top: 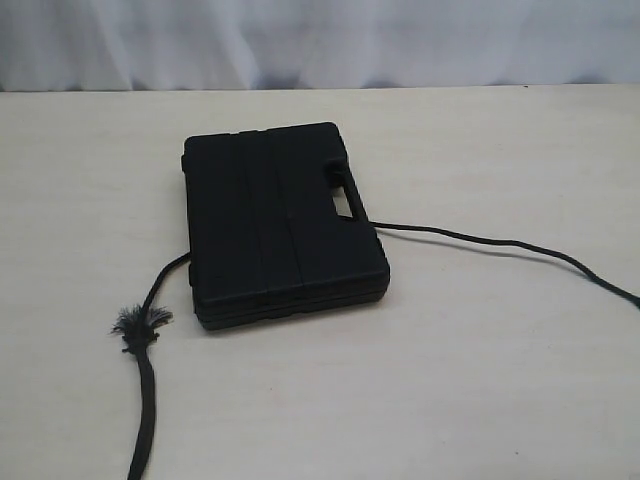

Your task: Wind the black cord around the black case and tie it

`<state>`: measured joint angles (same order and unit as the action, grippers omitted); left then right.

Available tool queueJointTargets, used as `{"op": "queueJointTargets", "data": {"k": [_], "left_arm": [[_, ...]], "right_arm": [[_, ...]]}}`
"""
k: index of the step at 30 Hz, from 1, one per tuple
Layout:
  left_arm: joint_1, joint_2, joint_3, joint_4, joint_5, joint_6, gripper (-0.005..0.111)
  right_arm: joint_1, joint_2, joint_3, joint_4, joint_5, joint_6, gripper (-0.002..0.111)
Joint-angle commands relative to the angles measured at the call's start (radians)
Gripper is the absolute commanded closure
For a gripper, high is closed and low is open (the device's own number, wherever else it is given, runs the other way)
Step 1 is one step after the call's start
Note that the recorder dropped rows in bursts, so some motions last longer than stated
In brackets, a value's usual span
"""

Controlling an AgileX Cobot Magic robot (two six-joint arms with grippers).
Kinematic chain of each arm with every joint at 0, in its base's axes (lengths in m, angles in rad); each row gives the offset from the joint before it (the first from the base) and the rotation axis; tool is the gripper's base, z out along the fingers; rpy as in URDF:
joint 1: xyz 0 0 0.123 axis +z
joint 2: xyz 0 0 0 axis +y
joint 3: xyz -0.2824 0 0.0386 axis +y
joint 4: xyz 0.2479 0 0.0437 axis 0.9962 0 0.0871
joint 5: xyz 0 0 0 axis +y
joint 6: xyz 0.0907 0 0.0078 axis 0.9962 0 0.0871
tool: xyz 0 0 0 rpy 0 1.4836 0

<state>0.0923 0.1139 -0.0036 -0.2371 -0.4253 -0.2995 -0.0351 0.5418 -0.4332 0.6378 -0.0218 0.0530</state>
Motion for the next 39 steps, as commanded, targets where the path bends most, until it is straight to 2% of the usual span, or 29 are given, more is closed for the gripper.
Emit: {"op": "queueJointTargets", "data": {"k": [1, 9, 11, 14, 17, 20, 23, 25, 28, 35, 39], "left_arm": [[0.001, 0.059, 0.0, 0.06, -0.005, -0.034, 0.107], [0.001, 0.085, 0.0, 0.144, 0.005, -0.041, 0.107], [0.001, 0.085, 0.0, 0.168, 0.011, -0.041, 0.107], [0.001, 0.085, 0.0, 0.176, 0.024, -0.041, 0.107], [0.001, 0.086, 0.0, 0.176, 0.039, -0.041, 0.107], [0.001, 0.086, 0.0, 0.202, 0.043, -0.041, 0.107], [0.001, 0.086, -0.018, 0.216, 0.098, -0.041, 0.107], [0.001, 0.086, -0.041, 0.237, 0.147, -0.041, 0.107], [0.001, 0.091, -0.077, 0.247, 0.21, -0.041, 0.107], [0.001, 0.182, -0.085, 0.253, 0.211, -0.049, 0.107], [0.001, 0.253, -0.137, 0.254, 0.268, -0.049, 0.107]], "right_arm": [[0.002, 0.205, -0.155, -0.032, 0.166, -0.106, 0.104], [0.003, 0.621, -0.504, 0.116, 0.578, -0.518, 0.104], [0.011, 0.713, -0.572, 0.125, 0.651, -0.564, 0.104], [0.083, 0.84, -0.658, 0.01, 0.668, -0.534, 0.104], [0.191, 0.966, -0.763, -0.226, 0.677, -0.391, 0.104], [0.293, 1.107, -0.895, -0.484, 0.768, -0.22, 0.104], [0.341, 1.252, -1.015, -0.581, 0.88, -0.158, 0.104], [0.352, 1.324, -1.081, -0.564, 0.921, -0.165, 0.102], [0.352, 1.442, -1.166, -0.502, 0.939, -0.173, 0.093], [0.352, 1.622, -1.303, -0.393, 0.936, -0.251, 0.059], [0.352, 1.685, -1.355, -0.393, 0.921, -0.254, 0.056]]}}
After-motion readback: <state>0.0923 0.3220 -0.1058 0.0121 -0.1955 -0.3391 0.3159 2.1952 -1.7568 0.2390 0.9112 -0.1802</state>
